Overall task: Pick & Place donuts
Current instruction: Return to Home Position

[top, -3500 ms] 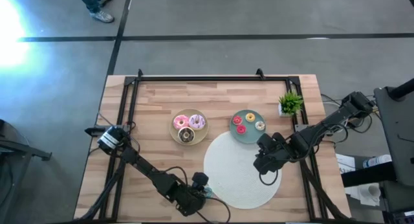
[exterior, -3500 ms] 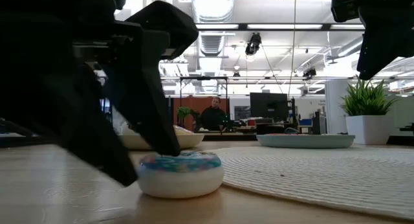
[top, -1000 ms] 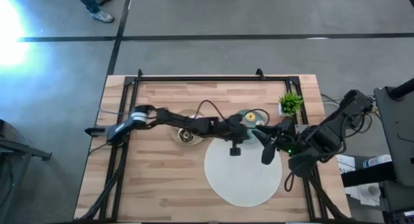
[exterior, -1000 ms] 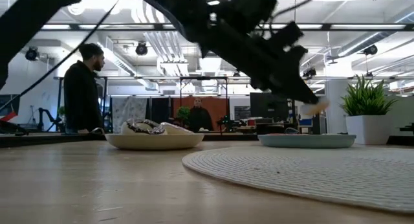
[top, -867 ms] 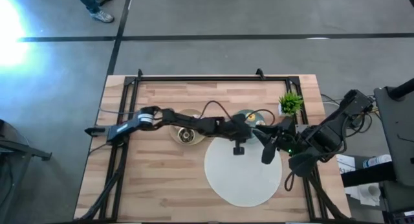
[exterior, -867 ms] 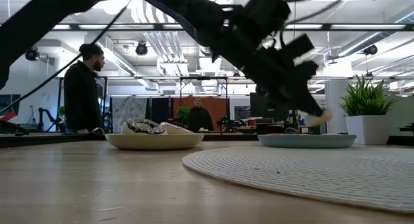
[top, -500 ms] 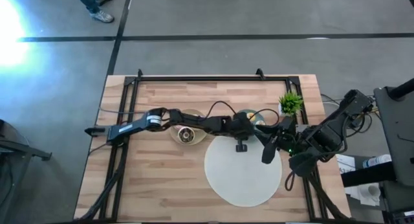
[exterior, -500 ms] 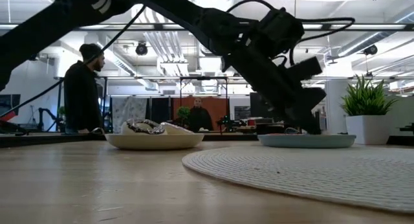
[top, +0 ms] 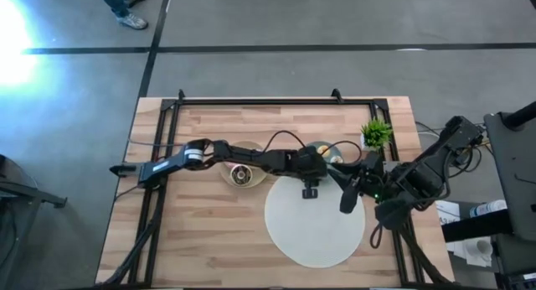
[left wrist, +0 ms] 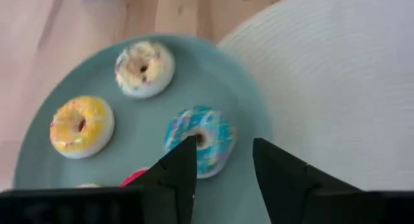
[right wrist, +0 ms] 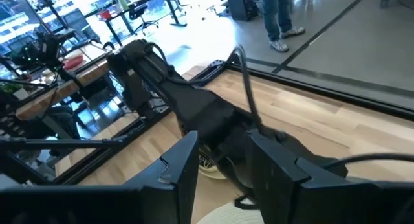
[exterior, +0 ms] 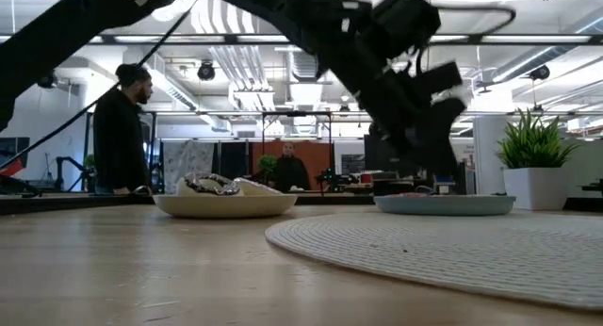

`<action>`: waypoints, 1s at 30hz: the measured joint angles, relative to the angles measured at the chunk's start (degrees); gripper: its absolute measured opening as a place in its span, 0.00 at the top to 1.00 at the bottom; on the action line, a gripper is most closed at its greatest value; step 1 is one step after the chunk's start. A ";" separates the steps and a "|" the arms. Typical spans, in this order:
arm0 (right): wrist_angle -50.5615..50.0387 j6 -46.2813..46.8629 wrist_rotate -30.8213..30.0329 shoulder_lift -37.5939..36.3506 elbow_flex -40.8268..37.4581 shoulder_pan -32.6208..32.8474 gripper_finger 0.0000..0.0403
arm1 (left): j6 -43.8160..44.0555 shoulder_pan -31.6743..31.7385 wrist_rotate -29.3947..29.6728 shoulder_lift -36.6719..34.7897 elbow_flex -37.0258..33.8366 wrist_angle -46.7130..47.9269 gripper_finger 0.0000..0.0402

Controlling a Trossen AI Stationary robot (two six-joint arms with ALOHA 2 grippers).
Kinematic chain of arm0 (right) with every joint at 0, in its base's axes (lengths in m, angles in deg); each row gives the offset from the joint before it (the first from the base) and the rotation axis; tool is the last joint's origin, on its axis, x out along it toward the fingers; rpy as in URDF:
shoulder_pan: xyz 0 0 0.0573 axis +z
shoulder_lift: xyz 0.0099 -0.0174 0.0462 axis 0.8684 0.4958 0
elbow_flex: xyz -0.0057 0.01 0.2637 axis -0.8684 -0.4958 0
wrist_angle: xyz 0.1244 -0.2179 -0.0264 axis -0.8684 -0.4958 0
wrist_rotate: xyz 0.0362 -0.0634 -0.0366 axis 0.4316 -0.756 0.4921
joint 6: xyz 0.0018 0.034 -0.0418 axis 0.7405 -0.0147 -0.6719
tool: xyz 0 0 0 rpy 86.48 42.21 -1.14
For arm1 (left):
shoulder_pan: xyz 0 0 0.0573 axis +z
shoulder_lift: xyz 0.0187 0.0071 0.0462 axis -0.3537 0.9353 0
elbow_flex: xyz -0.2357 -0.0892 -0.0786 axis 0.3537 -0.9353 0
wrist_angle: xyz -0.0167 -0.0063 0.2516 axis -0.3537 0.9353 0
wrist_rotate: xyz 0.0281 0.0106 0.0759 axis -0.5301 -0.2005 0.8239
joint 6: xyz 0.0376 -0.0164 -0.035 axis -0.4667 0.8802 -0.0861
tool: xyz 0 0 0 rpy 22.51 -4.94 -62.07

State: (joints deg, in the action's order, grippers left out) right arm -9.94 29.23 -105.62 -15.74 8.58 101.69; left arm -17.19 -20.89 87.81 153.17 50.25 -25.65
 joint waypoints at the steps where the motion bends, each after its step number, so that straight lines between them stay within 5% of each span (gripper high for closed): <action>1: -0.03 -0.01 0.03 0.00 0.00 0.10 0.71 | 0.04 -0.30 -0.05 -0.71 0.00 0.54 0.68; 12: -2.11 -0.13 0.63 -2.19 0.00 0.91 0.71 | 0.78 -3.48 -5.71 -12.01 -5.04 12.18 0.68; 23: -14.97 3.46 4.95 -10.70 -5.26 1.99 0.71 | 18.87 -6.42 -7.58 -39.84 -41.49 -3.57 0.68; 30: -22.21 22.40 5.99 -14.91 -12.08 1.89 0.71 | 41.30 -6.80 -6.99 -59.16 -59.85 -5.73 0.68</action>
State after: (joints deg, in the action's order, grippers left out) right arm -32.15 51.63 -99.63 -30.65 -3.51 103.58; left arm 24.11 -27.68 80.82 94.01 -9.60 -31.38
